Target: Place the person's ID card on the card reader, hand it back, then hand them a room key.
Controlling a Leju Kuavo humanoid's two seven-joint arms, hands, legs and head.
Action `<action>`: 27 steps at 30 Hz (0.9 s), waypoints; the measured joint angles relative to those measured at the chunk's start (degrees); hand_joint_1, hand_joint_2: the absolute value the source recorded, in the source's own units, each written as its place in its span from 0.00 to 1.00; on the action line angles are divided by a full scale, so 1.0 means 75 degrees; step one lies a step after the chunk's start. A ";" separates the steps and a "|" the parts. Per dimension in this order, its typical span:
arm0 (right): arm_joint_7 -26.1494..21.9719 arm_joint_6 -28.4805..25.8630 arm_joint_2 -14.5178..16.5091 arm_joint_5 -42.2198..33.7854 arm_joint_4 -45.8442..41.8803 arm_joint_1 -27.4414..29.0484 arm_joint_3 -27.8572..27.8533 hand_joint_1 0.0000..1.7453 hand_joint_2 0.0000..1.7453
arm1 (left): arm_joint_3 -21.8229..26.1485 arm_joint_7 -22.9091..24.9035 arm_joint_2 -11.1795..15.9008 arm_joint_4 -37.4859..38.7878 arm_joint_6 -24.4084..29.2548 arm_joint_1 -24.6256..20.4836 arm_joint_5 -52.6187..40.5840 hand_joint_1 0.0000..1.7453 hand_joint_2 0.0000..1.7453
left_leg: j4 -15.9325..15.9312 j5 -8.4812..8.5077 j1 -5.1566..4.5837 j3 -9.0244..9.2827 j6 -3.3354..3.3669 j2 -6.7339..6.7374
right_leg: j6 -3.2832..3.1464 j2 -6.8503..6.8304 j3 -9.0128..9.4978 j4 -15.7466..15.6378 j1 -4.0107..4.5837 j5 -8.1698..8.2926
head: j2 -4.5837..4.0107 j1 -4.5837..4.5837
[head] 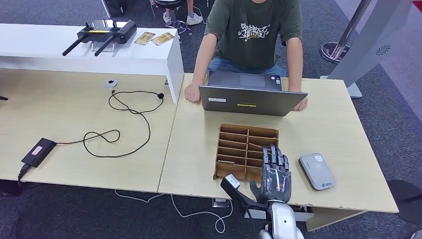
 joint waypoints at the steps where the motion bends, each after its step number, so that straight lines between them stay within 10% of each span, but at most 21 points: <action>1: -0.0001 -0.0001 0.0000 0.0000 0.0002 -0.0001 0.0000 0.00 1.00 | 0.0000 -0.0001 0.0001 0.0000 0.0000 0.0001 0.0000 0.00 0.00 | 0.0000 0.0000 0.0000 0.0000 0.0000 0.0000 | 0.0000 0.0000 0.0000 0.0000 0.0000 0.0000 | 0.0000 0.0000; 27: 0.0910 0.0102 -0.0516 0.0000 0.0046 -0.0258 0.0516 0.00 1.00 | 0.0001 -0.0075 0.0035 0.0000 0.0067 0.0032 0.0047 0.00 0.00 | 0.0000 0.0000 0.0000 0.0000 0.0000 0.0000 | 0.0000 0.0000 0.0000 0.0000 0.0000 0.0000 | 0.0000 0.0000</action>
